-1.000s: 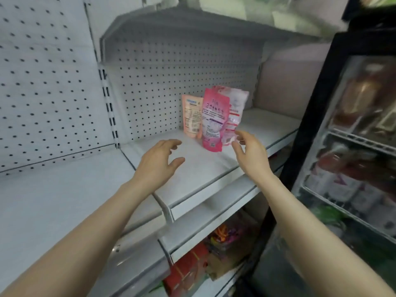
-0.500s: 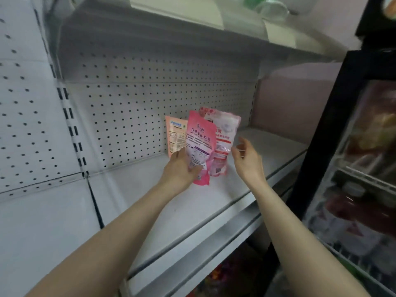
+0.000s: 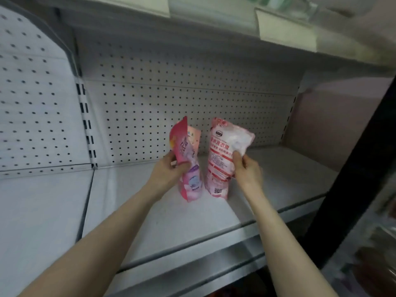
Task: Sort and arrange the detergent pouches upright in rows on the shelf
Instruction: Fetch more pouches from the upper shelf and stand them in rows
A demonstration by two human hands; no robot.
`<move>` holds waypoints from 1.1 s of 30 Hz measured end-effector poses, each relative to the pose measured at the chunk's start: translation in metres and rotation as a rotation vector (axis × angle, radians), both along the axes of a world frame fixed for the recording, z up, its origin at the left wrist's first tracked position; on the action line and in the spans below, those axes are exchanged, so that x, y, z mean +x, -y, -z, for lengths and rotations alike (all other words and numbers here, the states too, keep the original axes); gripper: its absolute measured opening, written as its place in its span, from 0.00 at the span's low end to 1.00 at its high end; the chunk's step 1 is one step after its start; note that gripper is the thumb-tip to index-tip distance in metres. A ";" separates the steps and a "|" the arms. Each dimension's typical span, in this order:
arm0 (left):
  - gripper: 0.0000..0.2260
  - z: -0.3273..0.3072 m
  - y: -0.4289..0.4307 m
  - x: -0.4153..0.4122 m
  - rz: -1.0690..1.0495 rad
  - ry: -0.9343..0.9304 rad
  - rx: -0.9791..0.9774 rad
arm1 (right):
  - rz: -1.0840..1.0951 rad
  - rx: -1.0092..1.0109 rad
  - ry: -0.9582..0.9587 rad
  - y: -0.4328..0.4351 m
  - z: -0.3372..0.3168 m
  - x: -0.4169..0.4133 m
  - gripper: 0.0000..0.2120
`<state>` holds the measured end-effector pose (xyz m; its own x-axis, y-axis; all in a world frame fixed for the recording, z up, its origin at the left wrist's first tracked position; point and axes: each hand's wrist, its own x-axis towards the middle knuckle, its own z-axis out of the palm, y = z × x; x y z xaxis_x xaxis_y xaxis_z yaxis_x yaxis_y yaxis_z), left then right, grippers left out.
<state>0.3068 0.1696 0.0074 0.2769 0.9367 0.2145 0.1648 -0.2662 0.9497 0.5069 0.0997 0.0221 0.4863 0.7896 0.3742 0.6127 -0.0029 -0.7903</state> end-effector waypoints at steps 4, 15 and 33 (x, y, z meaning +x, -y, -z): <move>0.11 0.005 0.001 -0.019 -0.021 0.220 -0.148 | -0.052 0.004 0.107 0.013 -0.002 -0.021 0.23; 0.05 -0.002 0.006 -0.016 -0.100 0.332 -0.281 | -0.263 -0.031 -0.143 -0.010 -0.004 0.002 0.30; 0.13 0.019 0.051 -0.054 -0.291 0.433 -0.204 | -0.345 0.223 -0.638 -0.001 0.015 -0.041 0.10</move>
<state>0.2526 0.1190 -0.0112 -0.0729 0.9957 0.0576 -0.2127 -0.0720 0.9745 0.4663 0.1003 0.0072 0.4007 0.8750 0.2717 -0.0261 0.3073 -0.9512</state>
